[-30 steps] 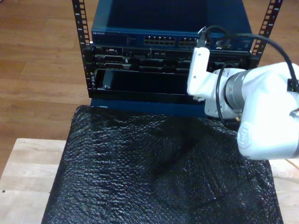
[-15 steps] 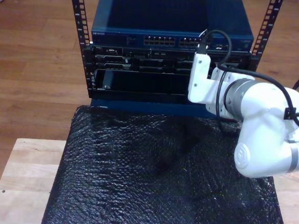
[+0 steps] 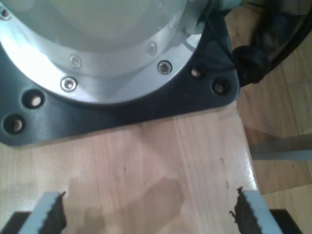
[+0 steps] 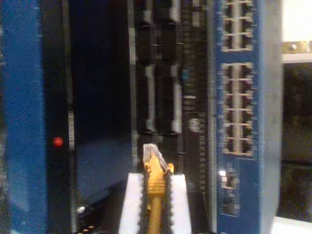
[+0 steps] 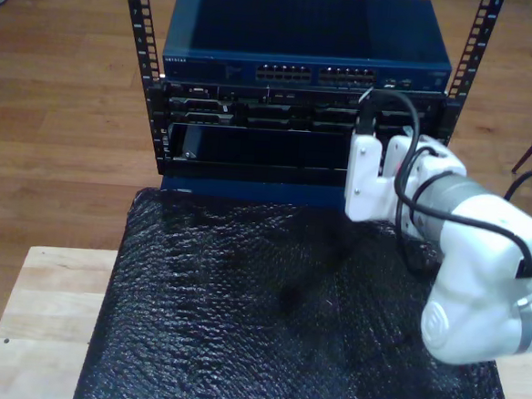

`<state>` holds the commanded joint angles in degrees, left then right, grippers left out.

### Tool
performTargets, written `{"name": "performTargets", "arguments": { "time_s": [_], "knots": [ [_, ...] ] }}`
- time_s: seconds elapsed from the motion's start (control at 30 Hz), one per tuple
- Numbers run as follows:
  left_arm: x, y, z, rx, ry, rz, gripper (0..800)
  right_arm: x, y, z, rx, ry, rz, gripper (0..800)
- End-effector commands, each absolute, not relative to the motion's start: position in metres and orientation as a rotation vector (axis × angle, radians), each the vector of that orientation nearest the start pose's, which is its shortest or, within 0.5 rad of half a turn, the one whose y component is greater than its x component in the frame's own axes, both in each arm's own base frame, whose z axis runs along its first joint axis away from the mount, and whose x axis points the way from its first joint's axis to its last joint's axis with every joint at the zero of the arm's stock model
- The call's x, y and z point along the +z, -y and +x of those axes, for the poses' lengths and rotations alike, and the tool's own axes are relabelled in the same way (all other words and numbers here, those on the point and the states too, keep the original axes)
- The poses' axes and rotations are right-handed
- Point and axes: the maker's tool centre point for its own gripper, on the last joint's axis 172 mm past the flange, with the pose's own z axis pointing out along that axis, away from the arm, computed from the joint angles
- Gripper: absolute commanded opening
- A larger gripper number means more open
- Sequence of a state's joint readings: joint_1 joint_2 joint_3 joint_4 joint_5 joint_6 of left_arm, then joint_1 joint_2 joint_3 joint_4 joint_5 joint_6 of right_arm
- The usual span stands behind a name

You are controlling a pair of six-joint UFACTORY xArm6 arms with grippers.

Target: Grab the cable and plug it in

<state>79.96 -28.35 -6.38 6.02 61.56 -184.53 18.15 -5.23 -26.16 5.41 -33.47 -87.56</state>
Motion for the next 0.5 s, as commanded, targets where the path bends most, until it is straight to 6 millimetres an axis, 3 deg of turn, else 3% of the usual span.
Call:
{"name": "performTargets", "arguments": {
  "time_s": [0.33,0.5],
  "knots": [
    [0.032,-0.12,0.0,-0.403,-2.702,-2.281,800,0.253,-0.163,0.523,1.151,-1.757,1.39,0],
    [0.032,-0.12,0.0,-0.405,-2.703,-2.282,800,0.251,-0.18,0.514,1.165,-1.79,1.365,0]
  ]
}}
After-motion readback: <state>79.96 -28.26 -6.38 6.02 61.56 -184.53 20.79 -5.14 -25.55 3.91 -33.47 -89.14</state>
